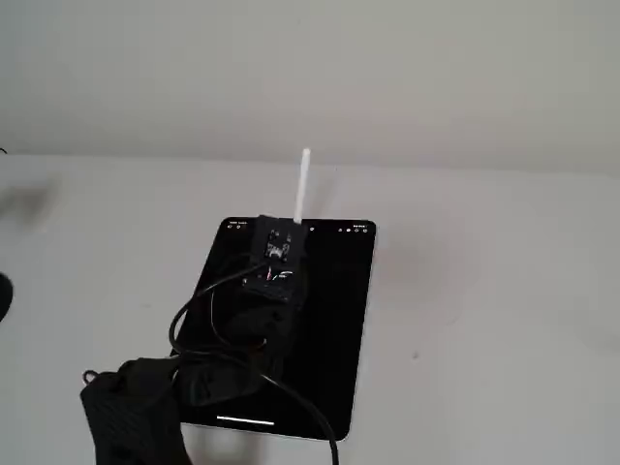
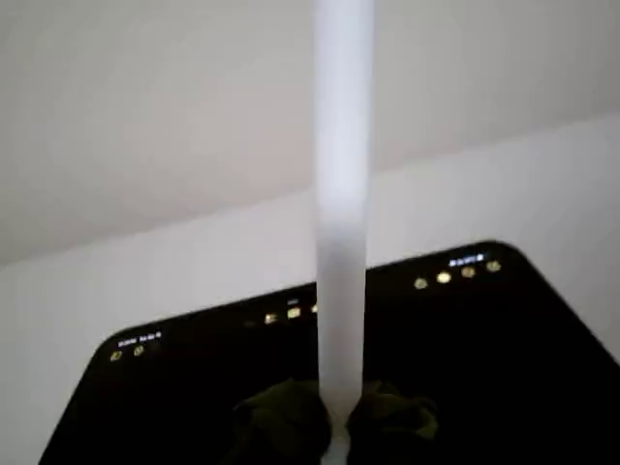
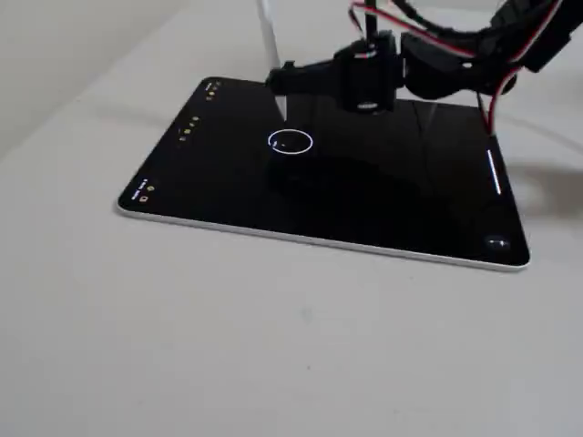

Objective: Draw 2 dots in a circle representing the eyes of a stickman

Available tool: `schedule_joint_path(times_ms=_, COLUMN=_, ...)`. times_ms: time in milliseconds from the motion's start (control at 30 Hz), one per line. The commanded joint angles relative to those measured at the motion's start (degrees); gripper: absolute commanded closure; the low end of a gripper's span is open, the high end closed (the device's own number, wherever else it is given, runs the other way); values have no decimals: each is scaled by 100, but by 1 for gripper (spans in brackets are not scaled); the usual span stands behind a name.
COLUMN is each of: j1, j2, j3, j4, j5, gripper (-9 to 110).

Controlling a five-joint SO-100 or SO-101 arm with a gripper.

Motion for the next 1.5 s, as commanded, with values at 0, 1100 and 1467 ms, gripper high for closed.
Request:
schedule_joint_path(times_ms=0, j1=-114, j2=53, j3=-35, j4=-255, j5=-97, gripper=102)
schedule_joint_path(times_ms=1100, j1=-176, j2=-255, j3=-202, j4=-431, j5=-193, gripper=102)
schedule_joint_path(times_ms=1467, j1=-185, j2=-290, j3=-237, j4=-431, j5=-202, gripper=102)
